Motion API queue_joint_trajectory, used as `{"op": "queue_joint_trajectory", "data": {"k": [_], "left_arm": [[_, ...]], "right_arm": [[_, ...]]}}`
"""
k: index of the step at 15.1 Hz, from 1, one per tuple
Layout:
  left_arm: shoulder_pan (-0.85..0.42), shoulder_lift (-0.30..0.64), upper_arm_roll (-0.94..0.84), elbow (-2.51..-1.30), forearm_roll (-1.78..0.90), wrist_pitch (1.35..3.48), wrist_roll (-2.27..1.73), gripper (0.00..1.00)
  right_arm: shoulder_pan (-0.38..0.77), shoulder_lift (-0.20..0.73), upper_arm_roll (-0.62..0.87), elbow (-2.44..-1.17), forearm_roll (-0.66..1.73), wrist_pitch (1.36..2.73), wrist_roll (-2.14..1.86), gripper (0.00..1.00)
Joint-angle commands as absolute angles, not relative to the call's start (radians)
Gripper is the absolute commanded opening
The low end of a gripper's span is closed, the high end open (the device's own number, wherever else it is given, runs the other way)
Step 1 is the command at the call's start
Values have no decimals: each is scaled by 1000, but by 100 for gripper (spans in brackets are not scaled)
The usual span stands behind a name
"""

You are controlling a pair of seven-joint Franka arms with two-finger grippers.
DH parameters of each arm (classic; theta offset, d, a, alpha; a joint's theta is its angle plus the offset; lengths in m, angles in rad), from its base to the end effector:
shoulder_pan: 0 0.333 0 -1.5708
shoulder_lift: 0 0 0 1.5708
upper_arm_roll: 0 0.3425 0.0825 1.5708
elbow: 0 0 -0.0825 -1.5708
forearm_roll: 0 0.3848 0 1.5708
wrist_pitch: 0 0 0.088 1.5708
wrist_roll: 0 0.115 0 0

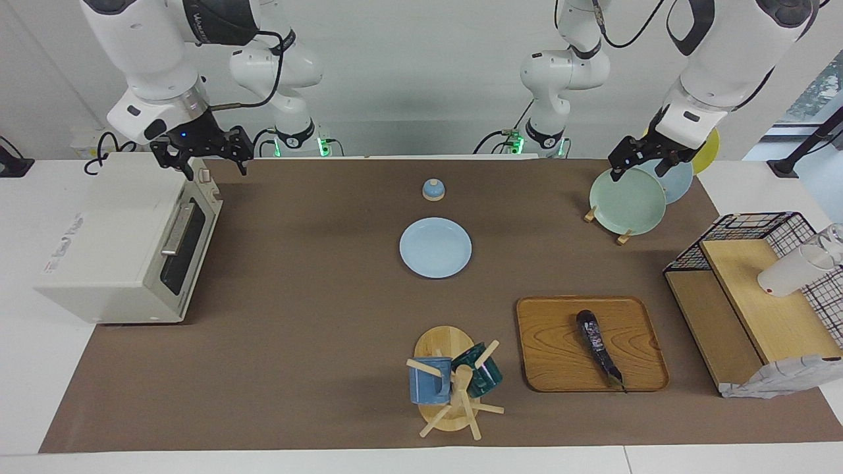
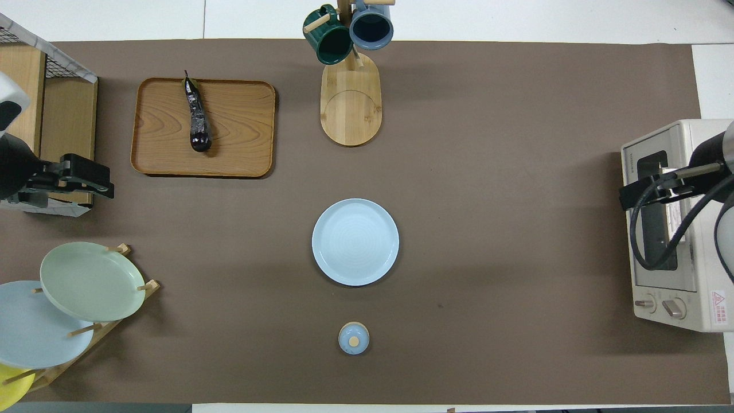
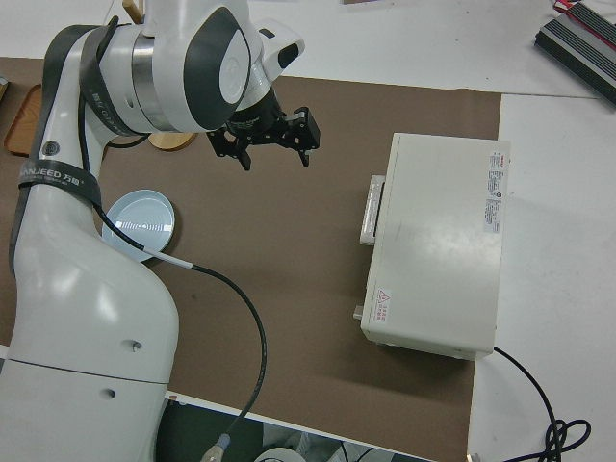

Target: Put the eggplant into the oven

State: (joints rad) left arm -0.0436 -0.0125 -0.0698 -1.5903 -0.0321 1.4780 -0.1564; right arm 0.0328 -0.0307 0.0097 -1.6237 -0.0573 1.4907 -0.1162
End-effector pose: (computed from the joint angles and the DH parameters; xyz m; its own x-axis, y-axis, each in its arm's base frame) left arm 0.5358 -0.0652 0.6332 0.9938 0.0406 -0.1033 0.0424 -0.9990 0.0153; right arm 0.5341 0.0158 0.6286 0.9823 0.1530 -0.1080 0.1586 -0.9863 0.0453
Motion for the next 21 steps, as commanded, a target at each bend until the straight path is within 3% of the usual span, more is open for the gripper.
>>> {"op": "queue_joint_trajectory", "data": {"k": [1,11,15,21], "left_arm": [[-37,-23,-69,-1592,-31,1480,-126,100],[-43,-28,-69,-1603,-31,1520,-135,100],[-46,-32,-71,-1649,-32,1632,-150,100],[-44,138,-71,-1572,-55,1658,-150,100]], "right_arm": [[25,-37,12,-1631,-34,1480,-104,100],[25,-37,12,-1631,-34,1480,-104,100],[25,-37,12,-1631,-34,1480,-104,100],[25,-37,12,-1631,-34,1480,-104,100]]}}
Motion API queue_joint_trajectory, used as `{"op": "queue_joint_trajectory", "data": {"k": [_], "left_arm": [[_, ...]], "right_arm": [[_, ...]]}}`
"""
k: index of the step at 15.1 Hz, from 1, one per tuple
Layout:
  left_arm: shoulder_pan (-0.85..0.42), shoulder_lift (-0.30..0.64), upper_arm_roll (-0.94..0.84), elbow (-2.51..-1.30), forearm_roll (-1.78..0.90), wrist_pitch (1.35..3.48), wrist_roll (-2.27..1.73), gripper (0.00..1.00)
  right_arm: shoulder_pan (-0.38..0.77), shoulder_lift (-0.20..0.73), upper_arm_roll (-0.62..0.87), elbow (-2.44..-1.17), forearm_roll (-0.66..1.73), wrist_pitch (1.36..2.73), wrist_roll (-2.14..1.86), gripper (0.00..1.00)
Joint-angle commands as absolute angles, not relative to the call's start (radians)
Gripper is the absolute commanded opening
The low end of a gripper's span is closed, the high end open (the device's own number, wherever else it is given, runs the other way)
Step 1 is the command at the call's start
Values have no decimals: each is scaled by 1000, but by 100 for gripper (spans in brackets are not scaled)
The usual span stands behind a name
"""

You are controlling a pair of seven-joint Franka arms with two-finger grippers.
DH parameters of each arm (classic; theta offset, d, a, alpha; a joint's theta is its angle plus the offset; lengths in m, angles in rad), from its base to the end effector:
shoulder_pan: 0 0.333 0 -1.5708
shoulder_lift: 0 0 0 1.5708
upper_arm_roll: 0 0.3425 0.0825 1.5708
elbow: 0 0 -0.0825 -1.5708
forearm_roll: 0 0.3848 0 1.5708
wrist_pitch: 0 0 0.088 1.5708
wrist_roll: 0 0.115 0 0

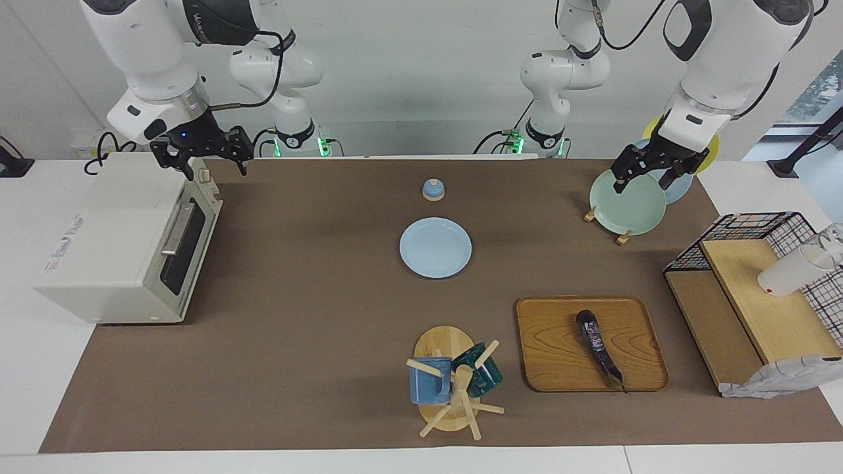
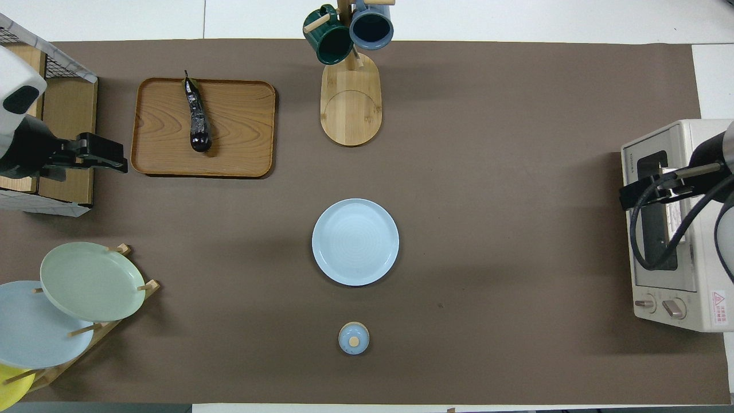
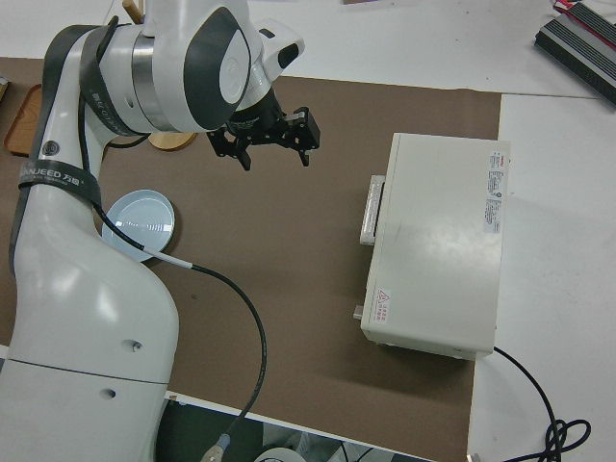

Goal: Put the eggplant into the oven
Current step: 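Reach the left gripper to the purple eggplant on the wooden tray and grasp it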

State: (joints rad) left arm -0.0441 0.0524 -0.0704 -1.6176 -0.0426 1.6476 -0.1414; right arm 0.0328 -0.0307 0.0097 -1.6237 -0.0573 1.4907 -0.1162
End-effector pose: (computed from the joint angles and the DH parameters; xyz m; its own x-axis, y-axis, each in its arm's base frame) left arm 0.5726 -0.0694 0.5979 0.9991 0.0301 -0.0286 0.0313 -0.9986 0.0424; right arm 0.5341 0.0158 0.6286 0.9823 0.1530 -0.1080 0.1586 -0.9863 0.0453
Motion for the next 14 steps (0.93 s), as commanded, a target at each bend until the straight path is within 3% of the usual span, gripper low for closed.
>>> {"op": "queue_joint_trajectory", "data": {"k": [1,4,10,14], "left_arm": [[-44,184,-71,-1540,-57,1660,-150,100],[-46,329,-74,-1442,-57,1684,-150,100],[-75,532,-74,-1433,-45,1912,-152,100],[-74,589,-75,-1440,-48,2051,-152,100]], "right_arm": [[25,-37,12,-1631,-34,1480,-104,100],[25,-37,12,-1631,-34,1482,-104,100],[25,-37,12,-1631,-34,1480,-104,100],[25,-37,12,-1631,-34,1480,-104,100]]}}
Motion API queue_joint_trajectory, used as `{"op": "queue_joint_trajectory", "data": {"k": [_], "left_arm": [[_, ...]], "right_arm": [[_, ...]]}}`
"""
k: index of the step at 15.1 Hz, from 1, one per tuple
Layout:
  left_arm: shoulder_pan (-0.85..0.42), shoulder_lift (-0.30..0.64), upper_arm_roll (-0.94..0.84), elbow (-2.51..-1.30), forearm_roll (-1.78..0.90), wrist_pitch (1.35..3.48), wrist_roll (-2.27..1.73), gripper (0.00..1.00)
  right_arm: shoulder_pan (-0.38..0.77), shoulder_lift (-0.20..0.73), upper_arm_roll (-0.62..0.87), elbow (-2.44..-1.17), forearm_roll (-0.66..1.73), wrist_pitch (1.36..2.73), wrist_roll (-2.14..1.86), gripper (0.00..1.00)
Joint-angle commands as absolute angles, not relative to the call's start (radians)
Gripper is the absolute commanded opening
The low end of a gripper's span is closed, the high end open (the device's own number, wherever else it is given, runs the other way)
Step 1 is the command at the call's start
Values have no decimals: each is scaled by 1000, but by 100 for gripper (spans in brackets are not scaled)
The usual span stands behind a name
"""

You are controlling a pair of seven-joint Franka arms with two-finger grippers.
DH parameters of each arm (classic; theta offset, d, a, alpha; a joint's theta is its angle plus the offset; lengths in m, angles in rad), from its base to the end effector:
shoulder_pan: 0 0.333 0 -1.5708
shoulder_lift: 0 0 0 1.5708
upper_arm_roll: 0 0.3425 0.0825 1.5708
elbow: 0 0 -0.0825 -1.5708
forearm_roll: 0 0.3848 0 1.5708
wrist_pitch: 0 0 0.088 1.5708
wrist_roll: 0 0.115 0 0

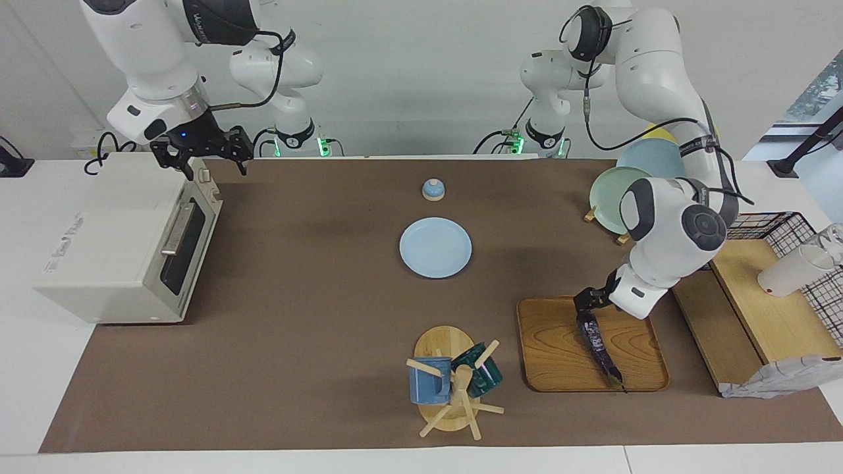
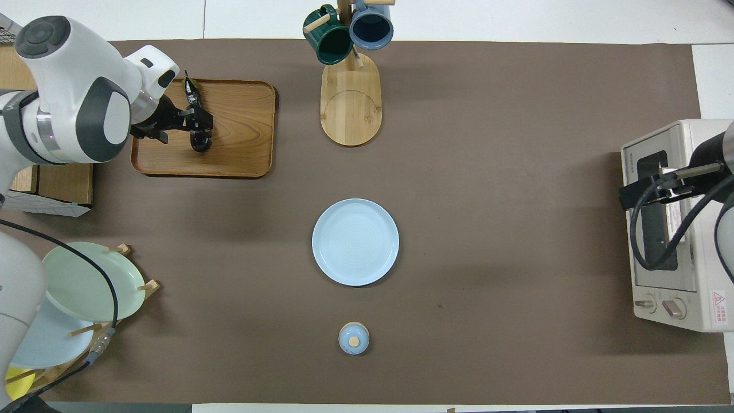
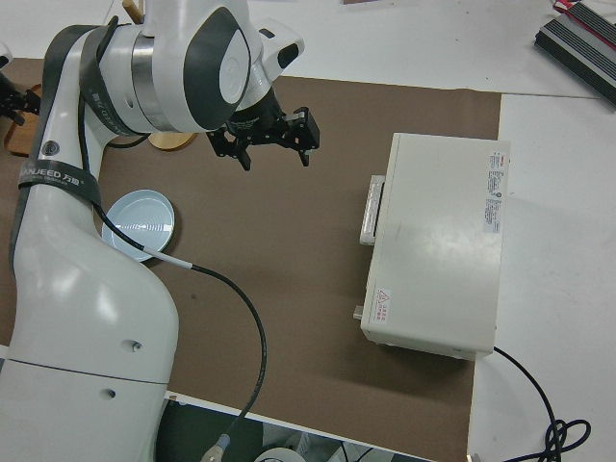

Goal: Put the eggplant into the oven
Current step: 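Reach the left gripper to the purple eggplant on the wooden tray and grasp it, then carry the eggplant with the left gripper over the light blue plate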

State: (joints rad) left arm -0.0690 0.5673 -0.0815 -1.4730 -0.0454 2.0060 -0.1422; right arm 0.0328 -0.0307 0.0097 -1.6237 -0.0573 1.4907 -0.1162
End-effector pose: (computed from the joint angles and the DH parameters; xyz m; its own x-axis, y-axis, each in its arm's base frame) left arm 0.7110 -0.1005 0.3603 0.9987 0.0217 -0.0456 0.0252 -0.9966 0.0785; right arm 0.5341 0.0158 0.6286 0.9823 0.1530 -0.1080 0.1586 -0.9863 0.0453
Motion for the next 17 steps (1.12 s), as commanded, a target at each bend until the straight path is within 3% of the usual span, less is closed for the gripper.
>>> {"op": "queue_joint_trajectory", "data": {"k": [1,12,17], "left_arm": [[-74,589,-75,-1443,-48,2057,-153,100],[-100,572,-69,-1548,-44,2086,-153,100],[-98,561,-67,-1577,-43,2114,-153,90]], "right_arm": [[25,-37,11,-1631,-34,1482,-104,100],[25,-37,12,-1631,-34,1480,-104,100],[-1,-41,0,-1641,-34,1485,-106,100]]}}
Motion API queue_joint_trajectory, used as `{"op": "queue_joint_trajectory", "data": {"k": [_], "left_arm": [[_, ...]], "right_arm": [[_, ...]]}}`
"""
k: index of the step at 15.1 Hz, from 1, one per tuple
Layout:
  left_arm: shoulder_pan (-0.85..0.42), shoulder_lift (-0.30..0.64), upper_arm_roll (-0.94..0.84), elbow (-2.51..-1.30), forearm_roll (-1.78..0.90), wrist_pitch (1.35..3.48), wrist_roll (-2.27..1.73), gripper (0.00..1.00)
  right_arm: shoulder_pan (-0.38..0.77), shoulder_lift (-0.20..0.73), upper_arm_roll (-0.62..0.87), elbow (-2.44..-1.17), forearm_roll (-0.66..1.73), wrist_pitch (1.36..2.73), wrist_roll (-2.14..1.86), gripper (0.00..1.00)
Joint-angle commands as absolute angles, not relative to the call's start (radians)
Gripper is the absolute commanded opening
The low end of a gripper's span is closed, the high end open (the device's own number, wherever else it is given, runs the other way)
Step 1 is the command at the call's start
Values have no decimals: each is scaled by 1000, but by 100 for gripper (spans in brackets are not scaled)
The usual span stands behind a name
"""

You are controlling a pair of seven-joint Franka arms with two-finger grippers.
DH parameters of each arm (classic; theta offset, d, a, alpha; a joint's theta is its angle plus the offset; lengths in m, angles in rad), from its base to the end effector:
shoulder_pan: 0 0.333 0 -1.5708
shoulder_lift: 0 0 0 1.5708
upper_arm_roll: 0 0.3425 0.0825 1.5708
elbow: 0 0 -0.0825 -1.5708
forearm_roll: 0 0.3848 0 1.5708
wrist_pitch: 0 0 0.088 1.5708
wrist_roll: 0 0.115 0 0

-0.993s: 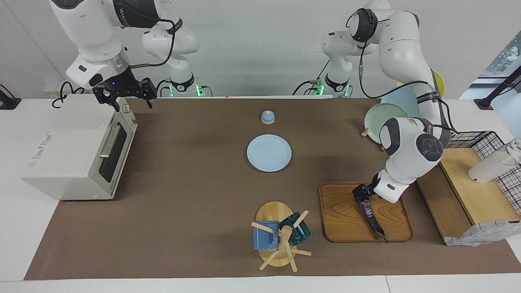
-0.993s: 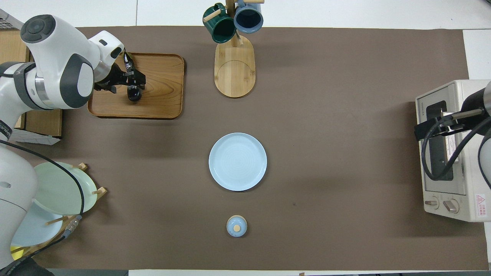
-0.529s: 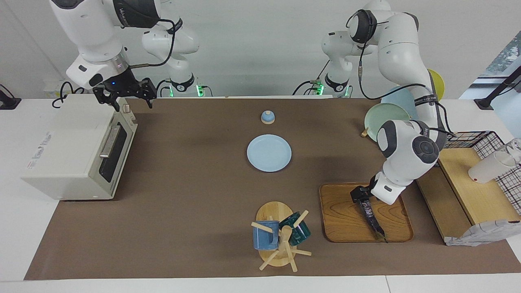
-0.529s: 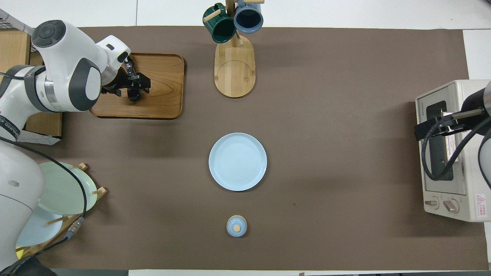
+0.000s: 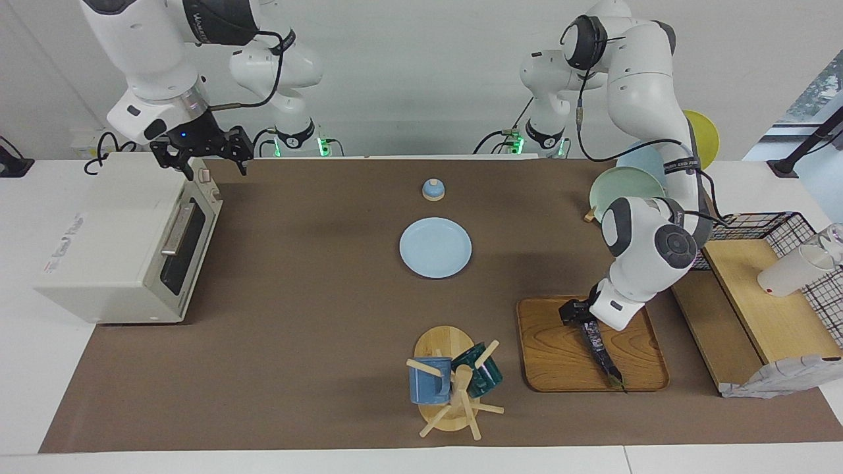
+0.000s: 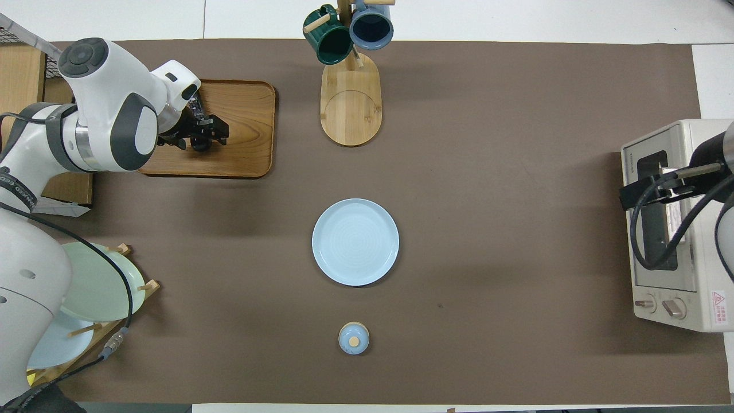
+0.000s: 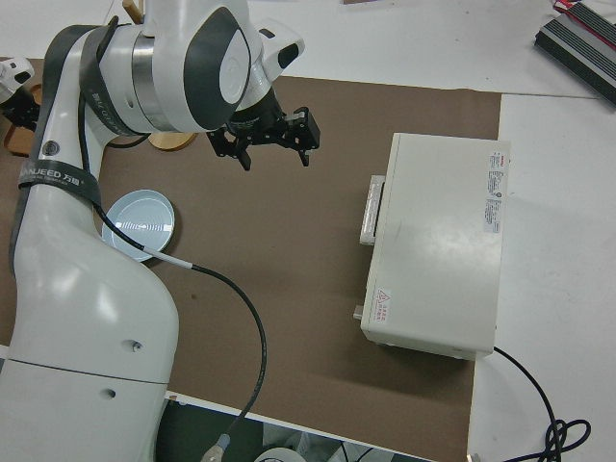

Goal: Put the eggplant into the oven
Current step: 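Carry the eggplant with the left gripper over the light blue plate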

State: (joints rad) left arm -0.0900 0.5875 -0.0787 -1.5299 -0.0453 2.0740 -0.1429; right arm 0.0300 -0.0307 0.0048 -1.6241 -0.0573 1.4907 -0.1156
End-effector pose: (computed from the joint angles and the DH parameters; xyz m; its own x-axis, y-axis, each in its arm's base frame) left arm 0.7040 -0.1134 0.3253 0.9985 0.0071 -0.0546 0.0112 -0.9971 0.0752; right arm 0.5342 0.0117 0.6284 0.9835 0.1449 -0.1083 0.1505 -0.9876 0.0452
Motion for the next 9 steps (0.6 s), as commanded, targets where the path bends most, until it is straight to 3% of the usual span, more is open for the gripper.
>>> {"op": "queue_joint_trajectory", "data": {"k": [1,2,3,4,5,9], "left_arm": [[-98,561,-67,-1577,-44,2112,-153,84],[-92,561,-67,-1572,-44,2108,-152,73],[-87,563,-69,-1565,-44,2102,-150,51],[-84,563,-69,-1557,-48,2099,-150,20],[-86,563,-71,-1543,-55,2092,-150,0],[-81,542,-71,-1509,-60,2048,-150,0]], "right_arm": [[-12,-51,-2,-1682,-34,1533,-103,98],[-30,-63,-2,-1710,-34,1593,-115,77],[-52,-64,-2,-1726,-34,1626,-126,42],[-60,-66,-2,-1729,-34,1628,-129,12],[-58,-74,-3,-1747,-35,1641,-121,0],[-106,-139,-5,-1945,-52,1859,-126,0]]}}
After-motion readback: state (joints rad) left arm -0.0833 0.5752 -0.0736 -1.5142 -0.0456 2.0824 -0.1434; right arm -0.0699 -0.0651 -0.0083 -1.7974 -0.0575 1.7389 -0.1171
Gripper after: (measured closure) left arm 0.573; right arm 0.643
